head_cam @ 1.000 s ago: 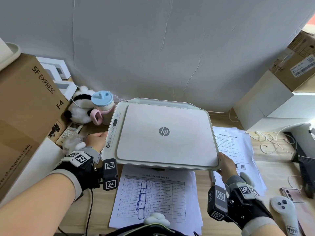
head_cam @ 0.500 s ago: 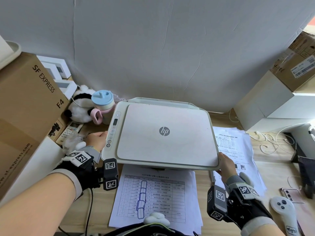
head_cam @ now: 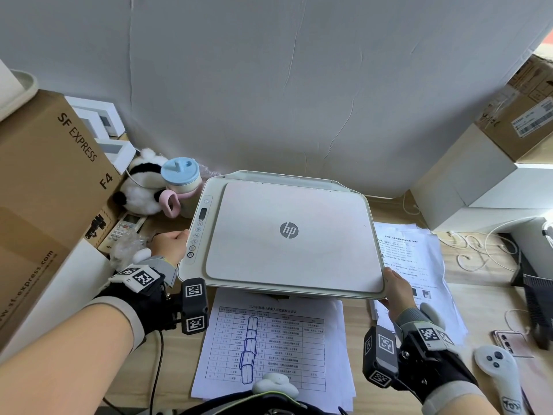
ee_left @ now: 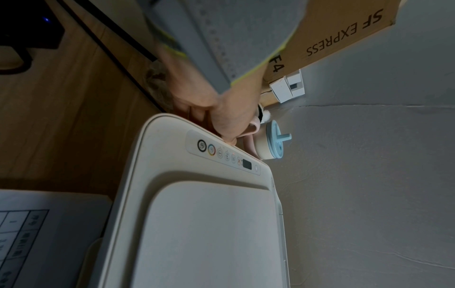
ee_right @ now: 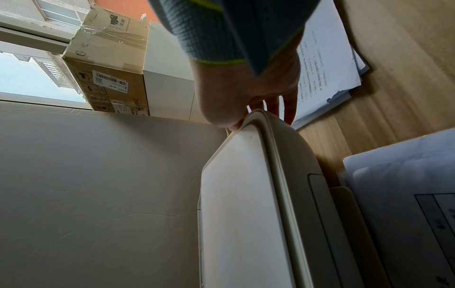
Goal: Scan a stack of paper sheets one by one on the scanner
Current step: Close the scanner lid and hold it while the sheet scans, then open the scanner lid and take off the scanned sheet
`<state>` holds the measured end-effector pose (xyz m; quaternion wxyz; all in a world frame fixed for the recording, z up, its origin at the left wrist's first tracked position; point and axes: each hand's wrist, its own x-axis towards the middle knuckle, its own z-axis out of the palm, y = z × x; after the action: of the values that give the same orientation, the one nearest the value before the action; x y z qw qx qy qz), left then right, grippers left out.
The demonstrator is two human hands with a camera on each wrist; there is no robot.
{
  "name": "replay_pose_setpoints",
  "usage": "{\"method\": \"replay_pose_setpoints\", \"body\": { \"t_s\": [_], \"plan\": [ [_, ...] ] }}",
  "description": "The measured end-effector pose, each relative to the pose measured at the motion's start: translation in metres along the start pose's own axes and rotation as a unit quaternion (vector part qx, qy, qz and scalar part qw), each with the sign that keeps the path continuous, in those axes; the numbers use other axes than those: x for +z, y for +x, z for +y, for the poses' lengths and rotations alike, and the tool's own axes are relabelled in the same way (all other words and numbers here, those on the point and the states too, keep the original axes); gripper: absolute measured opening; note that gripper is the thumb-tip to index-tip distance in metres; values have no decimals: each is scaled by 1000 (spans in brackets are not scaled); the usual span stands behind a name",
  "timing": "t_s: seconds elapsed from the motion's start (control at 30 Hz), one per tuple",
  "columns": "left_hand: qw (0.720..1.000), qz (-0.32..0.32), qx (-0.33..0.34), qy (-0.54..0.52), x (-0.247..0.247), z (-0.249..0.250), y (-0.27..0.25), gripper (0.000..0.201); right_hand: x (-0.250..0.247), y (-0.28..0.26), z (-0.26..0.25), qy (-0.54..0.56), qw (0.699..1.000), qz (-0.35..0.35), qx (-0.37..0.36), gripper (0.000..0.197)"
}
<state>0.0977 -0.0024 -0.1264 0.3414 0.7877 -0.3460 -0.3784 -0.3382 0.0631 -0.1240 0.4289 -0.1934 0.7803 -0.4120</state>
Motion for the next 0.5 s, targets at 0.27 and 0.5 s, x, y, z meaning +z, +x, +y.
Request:
{"method": "replay_pose_setpoints", "body": {
  "t_s": [0.27, 0.5],
  "plan": [
    [999, -17, -15, 22, -2, 9, -2, 30, 0, -6, -6, 0, 1000, -5, 5, 27],
    [999, -6, 47, -15, -3, 34, -14, 28, -2, -9, -8, -4, 1000, -21, 12, 19]
  ]
}}
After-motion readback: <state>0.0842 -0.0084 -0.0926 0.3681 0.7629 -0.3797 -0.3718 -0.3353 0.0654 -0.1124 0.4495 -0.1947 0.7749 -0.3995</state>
